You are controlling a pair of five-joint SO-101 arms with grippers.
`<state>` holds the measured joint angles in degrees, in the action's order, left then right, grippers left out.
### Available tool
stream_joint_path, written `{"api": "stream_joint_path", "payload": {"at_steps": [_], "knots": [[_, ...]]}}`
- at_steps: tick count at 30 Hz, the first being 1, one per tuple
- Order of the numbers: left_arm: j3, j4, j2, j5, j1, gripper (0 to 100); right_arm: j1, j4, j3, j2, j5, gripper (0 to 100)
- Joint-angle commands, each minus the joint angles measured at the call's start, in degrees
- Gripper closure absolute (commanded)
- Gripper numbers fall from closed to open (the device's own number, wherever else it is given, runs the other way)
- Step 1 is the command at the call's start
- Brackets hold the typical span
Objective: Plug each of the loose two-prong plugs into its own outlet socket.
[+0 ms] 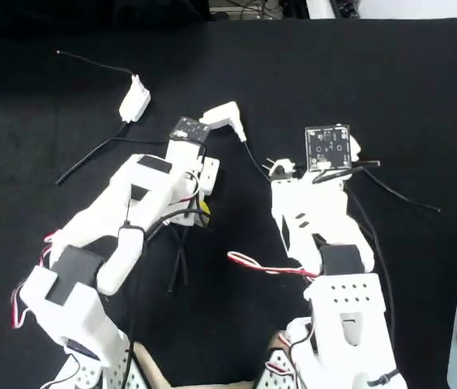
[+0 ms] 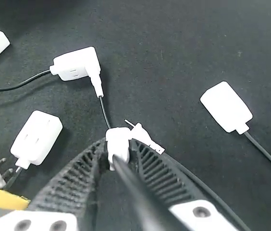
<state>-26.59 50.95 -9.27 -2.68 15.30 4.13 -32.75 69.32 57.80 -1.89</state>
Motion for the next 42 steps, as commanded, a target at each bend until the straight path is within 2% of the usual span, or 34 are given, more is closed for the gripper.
{"api": "stream_joint_path", "payload": {"at_steps": [1,10,18,25,32,37,42], "knots": [[2.6,-1.1,-0.6,-0.5,0.5,80,-0.6,1.4,-0.3,0.3,0.4,98.6],[2.0,-0.2,-0.6,-0.8,0.5,97,-0.6,1.4,-0.3,0.3,0.4,98.6],[0.6,9.1,2.5,-11.9,1.1,97,-0.7,1.4,-0.3,0.3,0.4,98.6],[-11.3,9.1,14.2,-21.5,0.9,97,-0.8,1.4,-0.3,0.3,0.4,98.6],[-17.7,9.5,24.7,-25.2,-0.2,97,-0.8,1.4,-0.3,0.3,0.4,98.6],[-24.0,9.6,30.9,-32.6,-0.3,97,-0.8,1.2,-0.3,0.3,0.4,98.6],[-27.1,9.1,36.7,-34.9,-4.2,96,-0.6,1.2,-0.3,0.3,0.4,98.6]]}}
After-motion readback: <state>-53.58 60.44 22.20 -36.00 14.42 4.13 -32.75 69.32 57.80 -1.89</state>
